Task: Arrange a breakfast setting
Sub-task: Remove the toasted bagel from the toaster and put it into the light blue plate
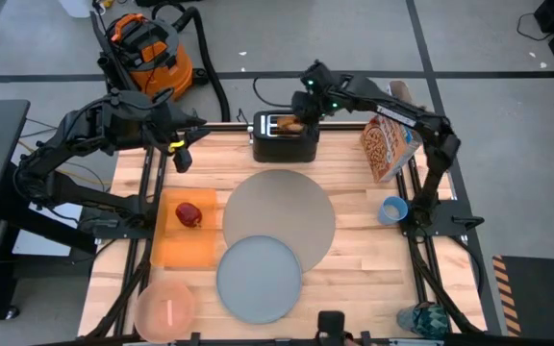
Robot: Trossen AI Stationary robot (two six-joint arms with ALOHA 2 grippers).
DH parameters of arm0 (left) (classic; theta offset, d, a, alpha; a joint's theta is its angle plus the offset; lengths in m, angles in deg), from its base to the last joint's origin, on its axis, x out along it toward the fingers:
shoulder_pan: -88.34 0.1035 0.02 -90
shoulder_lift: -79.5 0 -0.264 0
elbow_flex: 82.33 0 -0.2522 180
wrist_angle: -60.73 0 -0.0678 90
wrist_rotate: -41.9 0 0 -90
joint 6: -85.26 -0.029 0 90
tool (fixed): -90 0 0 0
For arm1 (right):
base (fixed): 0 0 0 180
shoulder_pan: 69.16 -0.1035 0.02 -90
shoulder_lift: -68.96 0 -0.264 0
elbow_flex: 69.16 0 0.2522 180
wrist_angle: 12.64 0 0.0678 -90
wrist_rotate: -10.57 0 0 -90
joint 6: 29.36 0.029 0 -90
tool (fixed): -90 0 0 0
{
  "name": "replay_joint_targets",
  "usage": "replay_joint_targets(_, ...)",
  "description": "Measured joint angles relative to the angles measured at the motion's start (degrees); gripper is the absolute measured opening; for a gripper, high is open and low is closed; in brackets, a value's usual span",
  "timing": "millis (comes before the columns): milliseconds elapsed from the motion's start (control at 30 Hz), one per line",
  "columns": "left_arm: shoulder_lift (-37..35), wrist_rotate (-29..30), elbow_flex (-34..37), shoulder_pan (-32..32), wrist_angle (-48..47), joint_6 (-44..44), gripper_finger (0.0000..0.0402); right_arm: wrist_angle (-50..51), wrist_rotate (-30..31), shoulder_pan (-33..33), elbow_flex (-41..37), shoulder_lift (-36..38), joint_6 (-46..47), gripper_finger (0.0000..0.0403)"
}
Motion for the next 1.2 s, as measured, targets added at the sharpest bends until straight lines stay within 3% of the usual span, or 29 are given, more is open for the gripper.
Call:
replay_joint_targets(300,0.00,-0.02,0.00,0.00,0.64,0.96,0.0125,-1.64,0.46,-7.28,0.07,9.21,3.42,0.0044)
replay_joint_targets(600,-0.19,-1.16,3.66,-2.46,-0.75,12.72,0.0125,-1.85,0.42,-25.24,0.07,12.53,6.03,0.0043)
replay_joint_targets(700,-0.48,-3.09,6.12,-5.55,-0.93,17.46,0.0125,-1.83,1.00,-32.17,0.07,12.53,6.06,0.0043)
replay_joint_targets(833,-0.35,-3.45,8.51,-11.06,-1.08,23.50,0.0125,-2.39,6.85,-40.97,-0.02,11.19,6.22,0.0043)
replay_joint_targets(1067,-0.42,-3.30,10.68,-24.11,-1.68,31.43,0.0125,-2.79,12.78,-51.83,-0.02,2.99,6.04,0.0043)
replay_joint_targets(1200,-0.31,-2.63,11.17,-32.91,-2.74,34.97,0.0125,-4.92,22.31,-57.64,-0.04,-3.71,5.93,0.0041)
